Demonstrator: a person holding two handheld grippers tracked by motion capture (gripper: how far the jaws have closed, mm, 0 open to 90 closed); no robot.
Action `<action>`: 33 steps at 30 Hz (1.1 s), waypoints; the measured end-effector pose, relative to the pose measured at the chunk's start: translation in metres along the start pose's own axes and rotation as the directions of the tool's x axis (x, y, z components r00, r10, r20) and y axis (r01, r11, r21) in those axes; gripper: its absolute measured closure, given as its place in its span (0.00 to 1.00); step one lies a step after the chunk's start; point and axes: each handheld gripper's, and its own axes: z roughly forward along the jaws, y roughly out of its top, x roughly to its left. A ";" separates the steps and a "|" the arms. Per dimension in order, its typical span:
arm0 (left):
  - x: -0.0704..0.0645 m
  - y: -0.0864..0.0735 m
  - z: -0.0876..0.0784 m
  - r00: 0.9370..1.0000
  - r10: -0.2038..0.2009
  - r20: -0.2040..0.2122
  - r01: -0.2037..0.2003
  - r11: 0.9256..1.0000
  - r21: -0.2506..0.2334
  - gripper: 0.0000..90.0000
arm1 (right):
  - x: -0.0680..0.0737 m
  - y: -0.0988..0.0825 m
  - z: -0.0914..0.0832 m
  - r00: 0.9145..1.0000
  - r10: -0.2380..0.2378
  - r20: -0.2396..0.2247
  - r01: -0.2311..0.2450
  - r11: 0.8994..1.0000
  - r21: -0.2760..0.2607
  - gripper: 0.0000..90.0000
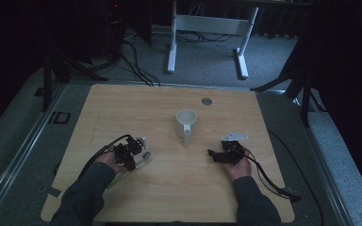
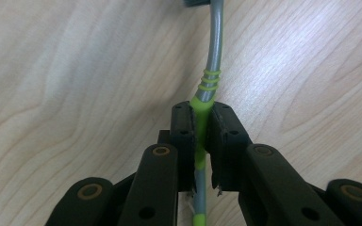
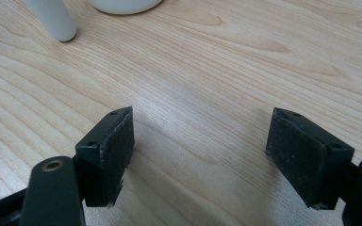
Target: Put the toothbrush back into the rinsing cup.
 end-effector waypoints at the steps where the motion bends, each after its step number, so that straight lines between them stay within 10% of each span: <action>1: 0.001 -0.001 -0.002 1.000 0.000 0.000 0.000 1.000 -0.006 0.90 | 0.000 0.000 0.000 1.000 0.000 0.000 0.000 1.000 0.000 0.26; 10: 0.006 -0.005 -0.014 0.999 -0.036 0.011 0.037 0.995 -0.089 0.90 | 0.000 0.000 0.000 1.000 0.000 0.000 0.000 1.000 0.000 0.26; 33: 0.013 -0.012 -0.048 0.993 -0.118 0.017 0.118 0.951 -0.286 0.90 | 0.000 0.000 0.000 1.000 0.000 0.000 0.000 1.000 0.000 0.26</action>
